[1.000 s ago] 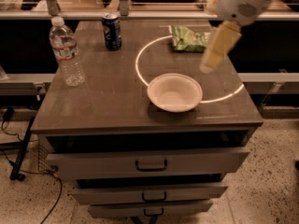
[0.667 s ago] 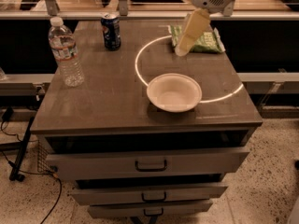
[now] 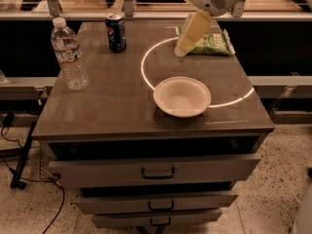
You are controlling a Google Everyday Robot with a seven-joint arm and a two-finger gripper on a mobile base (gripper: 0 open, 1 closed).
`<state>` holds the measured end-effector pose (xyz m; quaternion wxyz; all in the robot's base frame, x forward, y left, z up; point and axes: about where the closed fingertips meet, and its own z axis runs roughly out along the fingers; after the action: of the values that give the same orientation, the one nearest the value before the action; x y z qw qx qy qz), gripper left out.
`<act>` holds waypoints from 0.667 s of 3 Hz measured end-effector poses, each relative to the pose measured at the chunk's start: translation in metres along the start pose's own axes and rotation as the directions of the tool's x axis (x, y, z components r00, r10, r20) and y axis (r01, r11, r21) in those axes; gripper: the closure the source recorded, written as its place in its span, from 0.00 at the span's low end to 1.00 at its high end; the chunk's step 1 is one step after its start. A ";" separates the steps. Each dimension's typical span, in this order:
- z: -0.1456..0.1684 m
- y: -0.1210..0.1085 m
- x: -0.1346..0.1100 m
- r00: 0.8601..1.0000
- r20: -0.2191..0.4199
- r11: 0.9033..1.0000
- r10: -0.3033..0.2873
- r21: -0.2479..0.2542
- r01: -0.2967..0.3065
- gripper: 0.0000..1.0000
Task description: Place pepsi can into paper bowl
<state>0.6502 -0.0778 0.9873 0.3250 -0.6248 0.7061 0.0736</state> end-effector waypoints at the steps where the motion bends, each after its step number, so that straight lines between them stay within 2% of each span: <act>1: 0.042 -0.032 -0.027 0.977 0.194 0.995 0.092 0.004 -0.095 0.00; 2: 0.080 -0.064 -0.055 0.923 0.346 0.984 0.170 -0.018 -0.175 0.00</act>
Offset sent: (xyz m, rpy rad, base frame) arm 0.1471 0.1086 -0.0074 0.6162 0.0054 -0.0652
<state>0.7392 -0.0040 0.9746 0.4406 -0.5354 0.6906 0.2058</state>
